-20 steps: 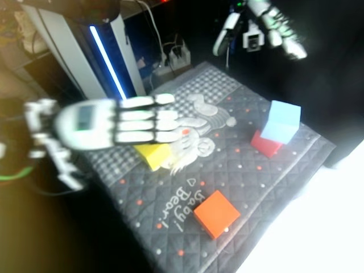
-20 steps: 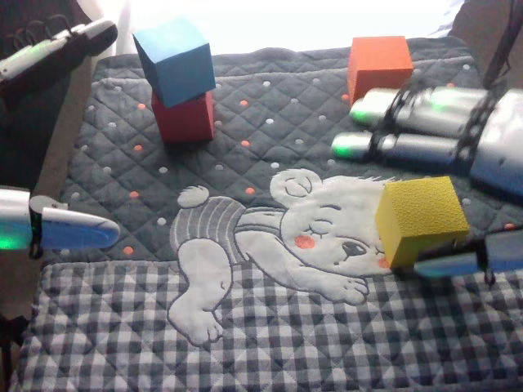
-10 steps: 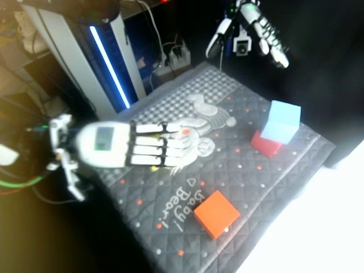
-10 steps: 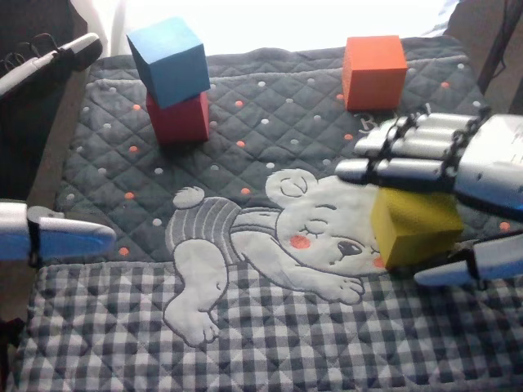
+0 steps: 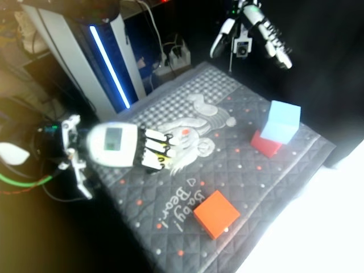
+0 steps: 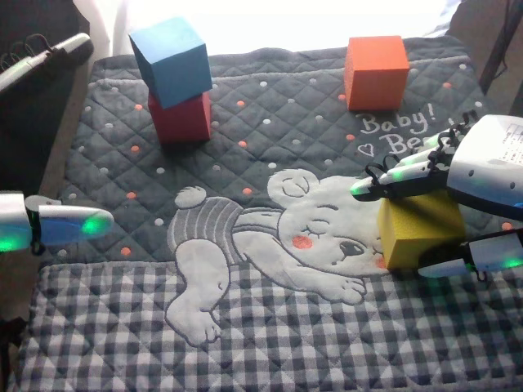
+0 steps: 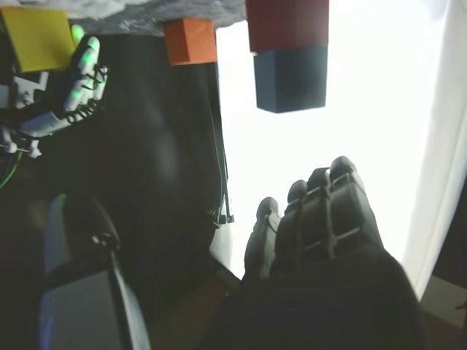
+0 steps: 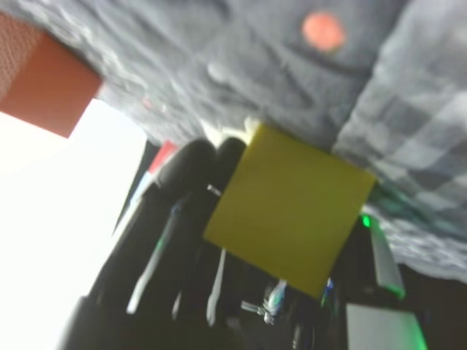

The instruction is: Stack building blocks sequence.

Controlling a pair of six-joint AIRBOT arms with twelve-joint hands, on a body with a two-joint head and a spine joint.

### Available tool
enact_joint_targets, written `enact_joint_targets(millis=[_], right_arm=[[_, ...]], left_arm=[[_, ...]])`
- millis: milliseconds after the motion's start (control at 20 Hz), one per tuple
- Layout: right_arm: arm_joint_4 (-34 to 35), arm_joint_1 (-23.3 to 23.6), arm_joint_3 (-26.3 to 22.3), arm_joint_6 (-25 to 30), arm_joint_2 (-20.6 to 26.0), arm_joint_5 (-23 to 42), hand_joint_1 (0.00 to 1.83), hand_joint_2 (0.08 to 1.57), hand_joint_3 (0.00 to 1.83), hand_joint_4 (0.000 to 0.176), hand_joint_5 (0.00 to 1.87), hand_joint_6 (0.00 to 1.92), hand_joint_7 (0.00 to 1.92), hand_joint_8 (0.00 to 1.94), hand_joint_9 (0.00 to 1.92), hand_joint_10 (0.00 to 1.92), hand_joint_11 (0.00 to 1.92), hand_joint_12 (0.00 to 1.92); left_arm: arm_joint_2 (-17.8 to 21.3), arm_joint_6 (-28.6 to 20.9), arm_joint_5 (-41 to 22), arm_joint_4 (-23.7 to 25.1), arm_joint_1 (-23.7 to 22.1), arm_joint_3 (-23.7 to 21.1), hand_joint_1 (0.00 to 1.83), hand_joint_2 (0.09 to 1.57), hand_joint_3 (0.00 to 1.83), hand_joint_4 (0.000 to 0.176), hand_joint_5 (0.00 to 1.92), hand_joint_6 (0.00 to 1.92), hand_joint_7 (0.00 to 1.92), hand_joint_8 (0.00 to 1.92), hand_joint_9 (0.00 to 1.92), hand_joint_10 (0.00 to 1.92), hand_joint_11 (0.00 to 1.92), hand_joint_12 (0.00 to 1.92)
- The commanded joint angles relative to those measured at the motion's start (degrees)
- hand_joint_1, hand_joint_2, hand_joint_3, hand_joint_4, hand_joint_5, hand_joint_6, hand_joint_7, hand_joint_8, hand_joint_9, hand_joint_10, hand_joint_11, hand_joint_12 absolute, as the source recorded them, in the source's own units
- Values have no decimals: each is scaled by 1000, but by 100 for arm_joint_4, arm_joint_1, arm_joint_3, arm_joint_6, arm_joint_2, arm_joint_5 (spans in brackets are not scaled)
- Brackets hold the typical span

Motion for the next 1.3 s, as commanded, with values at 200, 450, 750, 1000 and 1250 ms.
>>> enact_joint_targets(millis=[200, 450, 750, 1000, 1250], right_arm=[[89, 132, 20, -23, 47, 540, 1209, 1166, 0, 0, 842, 1085, 940, 1184, 1098, 1209, 1039, 1630], [217, 1022, 283, -27, 116, 855, 1271, 1103, 0, 0, 903, 935, 1134, 929, 1231, 1041, 1109, 1491], [737, 2121, 1238, -338, -477, 141, 1280, 1086, 3, 0, 925, 884, 1172, 854, 1435, 475, 1228, 972], [816, 2765, 1837, -805, -1004, -857, 1245, 1105, 0, 0, 921, 994, 1102, 887, 1533, 219, 1325, 771], [855, 2931, 2373, -809, -1384, -1447, 1256, 1095, 0, 0, 926, 977, 1148, 821, 1564, 118, 1267, 818]], left_arm=[[-32, -61, -714, -35, -7, 14, 879, 811, 13, 84, 57, 6, 0, 0, 0, 0, 0, 0], [-65, -83, -721, -33, 20, 21, 862, 812, 9, 85, 72, 7, 0, 0, 0, 0, 0, 0], [-132, -187, -636, -14, 19, 101, 892, 823, 10, 87, 77, 5, 0, 0, 0, 0, 0, 0], [-141, -201, -621, 86, -71, 139, 848, 817, 4, 94, 79, 5, 0, 0, 0, 0, 0, 0], [-142, -228, -613, 190, -135, 139, 872, 814, 1, 91, 91, 7, 0, 0, 0, 0, 0, 0]])
